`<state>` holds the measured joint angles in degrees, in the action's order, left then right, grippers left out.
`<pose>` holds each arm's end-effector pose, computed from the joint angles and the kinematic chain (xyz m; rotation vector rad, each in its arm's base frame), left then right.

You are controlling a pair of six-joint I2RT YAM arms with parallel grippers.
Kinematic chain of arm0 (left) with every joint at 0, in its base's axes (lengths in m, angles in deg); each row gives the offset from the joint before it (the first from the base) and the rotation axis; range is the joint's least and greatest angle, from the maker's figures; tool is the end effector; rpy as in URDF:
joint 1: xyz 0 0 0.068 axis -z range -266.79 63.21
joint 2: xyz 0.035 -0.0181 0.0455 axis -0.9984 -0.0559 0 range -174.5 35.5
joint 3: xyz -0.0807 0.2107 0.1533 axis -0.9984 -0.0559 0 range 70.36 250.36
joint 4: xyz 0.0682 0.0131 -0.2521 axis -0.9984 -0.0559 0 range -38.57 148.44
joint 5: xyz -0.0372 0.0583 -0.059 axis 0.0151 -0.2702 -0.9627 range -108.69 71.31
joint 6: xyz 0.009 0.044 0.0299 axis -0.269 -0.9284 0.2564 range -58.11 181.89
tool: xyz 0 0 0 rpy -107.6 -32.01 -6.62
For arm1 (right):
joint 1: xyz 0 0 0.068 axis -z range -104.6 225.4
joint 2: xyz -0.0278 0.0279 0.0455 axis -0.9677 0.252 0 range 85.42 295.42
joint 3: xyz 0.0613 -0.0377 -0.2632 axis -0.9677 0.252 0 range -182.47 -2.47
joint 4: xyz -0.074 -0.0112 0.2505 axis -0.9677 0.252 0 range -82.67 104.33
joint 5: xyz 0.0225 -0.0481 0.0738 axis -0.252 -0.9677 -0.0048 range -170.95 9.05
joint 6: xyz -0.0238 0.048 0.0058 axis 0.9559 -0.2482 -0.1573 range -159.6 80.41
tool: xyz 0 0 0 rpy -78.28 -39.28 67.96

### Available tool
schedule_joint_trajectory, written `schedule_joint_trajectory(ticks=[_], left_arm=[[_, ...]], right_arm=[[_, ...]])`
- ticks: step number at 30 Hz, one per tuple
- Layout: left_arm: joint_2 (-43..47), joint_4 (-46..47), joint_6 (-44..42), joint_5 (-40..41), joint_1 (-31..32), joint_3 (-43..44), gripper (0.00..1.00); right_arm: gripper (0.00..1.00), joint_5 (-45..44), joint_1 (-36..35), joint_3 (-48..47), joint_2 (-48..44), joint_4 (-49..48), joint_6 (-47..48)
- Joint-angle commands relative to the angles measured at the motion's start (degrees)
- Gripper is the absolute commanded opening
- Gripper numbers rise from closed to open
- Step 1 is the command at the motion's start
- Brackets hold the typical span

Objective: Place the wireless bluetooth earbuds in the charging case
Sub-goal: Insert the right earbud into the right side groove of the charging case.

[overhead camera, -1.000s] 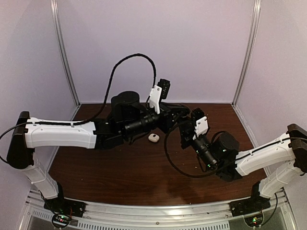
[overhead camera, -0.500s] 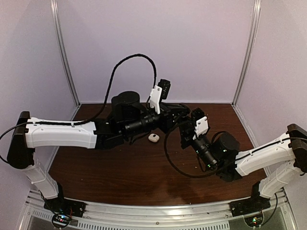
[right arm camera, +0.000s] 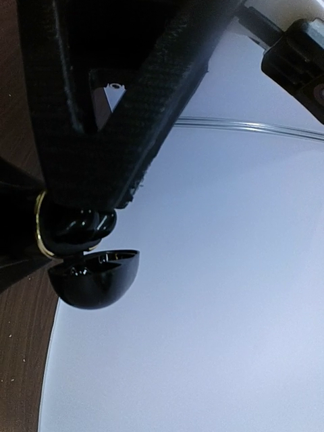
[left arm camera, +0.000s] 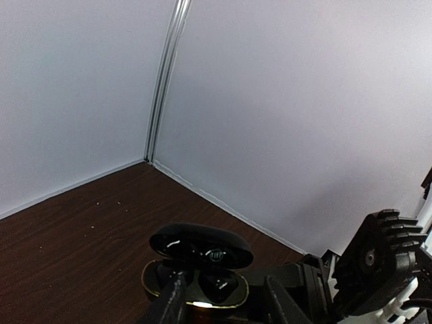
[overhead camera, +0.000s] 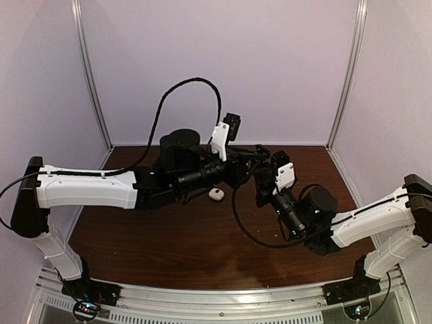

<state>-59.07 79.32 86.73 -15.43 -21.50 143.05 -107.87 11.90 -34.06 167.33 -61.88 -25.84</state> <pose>0.1693 -0.3628 0.3390 0.5487 1.6281 -1.1602 0.1417 0.2482 0.2589 -0.4442 1.2126 0.4547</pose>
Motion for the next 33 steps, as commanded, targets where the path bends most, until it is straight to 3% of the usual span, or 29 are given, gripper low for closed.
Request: schedule_joint_trajectory(ticks=[1, 8, 15, 22, 33], left_arm=[[-0.4, -2.8, -0.6, 0.8, 0.2, 1.4, 0.42], [2.6, -3.5, -4.3, 0.2, 0.2, 0.3, 0.59], [6.5, -7.0, -9.7, -0.8, 0.2, 0.2, 0.82], [10.7, -8.6, -12.4, -3.1, -1.0, -1.7, 0.96], [14.9, -15.6, -18.9, -12.9, -5.5, -3.8, 0.98]], right_arm=[[0.00, 0.7, -0.1, -0.4, -0.5, -3.5, 0.0], [0.00, 1.3, -0.1, 0.2, -1.3, -2.0, -1.1], [0.00, 3.0, 0.0, 1.3, -2.7, 0.3, -3.7], [0.00, 8.3, 0.9, 2.3, -5.5, 4.6, -6.6], [0.00, 32.7, 4.8, 5.0, -16.2, 15.5, -12.1]])
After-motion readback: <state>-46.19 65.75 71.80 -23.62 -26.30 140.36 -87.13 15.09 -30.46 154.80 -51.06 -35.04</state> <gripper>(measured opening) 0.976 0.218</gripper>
